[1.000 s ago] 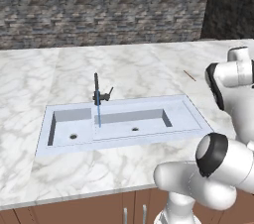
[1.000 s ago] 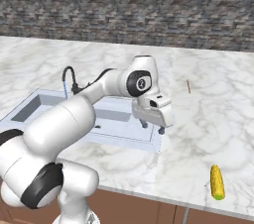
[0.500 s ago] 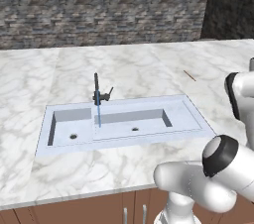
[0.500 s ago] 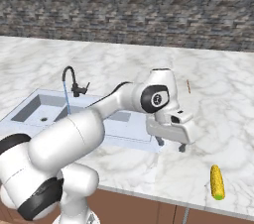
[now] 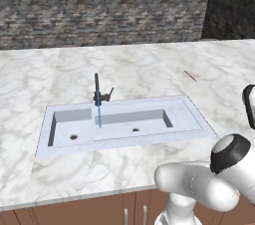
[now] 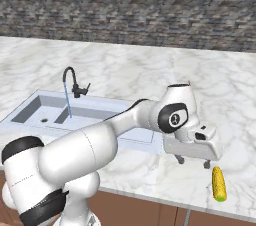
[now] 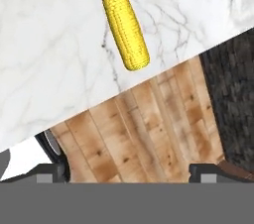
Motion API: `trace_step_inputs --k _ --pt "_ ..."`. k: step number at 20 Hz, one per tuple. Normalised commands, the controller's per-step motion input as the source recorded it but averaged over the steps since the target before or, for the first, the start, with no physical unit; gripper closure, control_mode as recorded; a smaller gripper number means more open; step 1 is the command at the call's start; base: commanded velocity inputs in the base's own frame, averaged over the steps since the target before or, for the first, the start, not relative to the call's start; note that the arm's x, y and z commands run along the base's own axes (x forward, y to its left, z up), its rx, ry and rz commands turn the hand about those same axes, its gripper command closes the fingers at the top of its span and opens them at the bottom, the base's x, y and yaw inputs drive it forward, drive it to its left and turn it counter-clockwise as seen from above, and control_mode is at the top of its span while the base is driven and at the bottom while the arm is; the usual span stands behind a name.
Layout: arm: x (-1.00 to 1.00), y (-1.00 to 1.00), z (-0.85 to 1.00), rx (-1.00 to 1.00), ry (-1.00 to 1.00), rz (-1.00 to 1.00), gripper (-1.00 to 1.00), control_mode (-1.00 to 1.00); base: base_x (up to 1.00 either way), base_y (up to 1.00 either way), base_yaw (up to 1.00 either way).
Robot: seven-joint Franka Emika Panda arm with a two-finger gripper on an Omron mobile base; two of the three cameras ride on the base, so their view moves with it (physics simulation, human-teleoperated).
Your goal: Turn on the sink faucet. Then move the corn from the counter to the sink. Turn off the sink. Move the vegetable from the sink to the pot next to the stove. Finally move the pot to the front right burner.
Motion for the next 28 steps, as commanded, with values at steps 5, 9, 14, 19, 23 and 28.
trace_step_inputs --k 5,9,14,19,23,28 --pt "0.13 -0.39 -0.38 0.07 0.04 0.14 -1.0 -1.0 0.0 0.0 0.0" --pt "0.3 -0.1 -0.35 0.14 0.0 0.09 -1.0 -1.0 0.0 0.0 0.0" --pt "0.29 -0.24 -0.27 0.09 -0.02 0.17 -1.0 -1.0 0.0 0.0 0.0" --pt "0.06 -0.37 -0.15 0.02 -0.02 0.11 -1.0 -1.0 0.0 0.0 0.0" --pt "0.17 -0.28 -0.31 0.08 0.0 0.12 -1.0 -1.0 0.0 0.0 0.0" --pt "0.19 -0.29 -0.29 0.11 0.0 0.12 -1.0 -1.0 0.0 0.0 0.0"
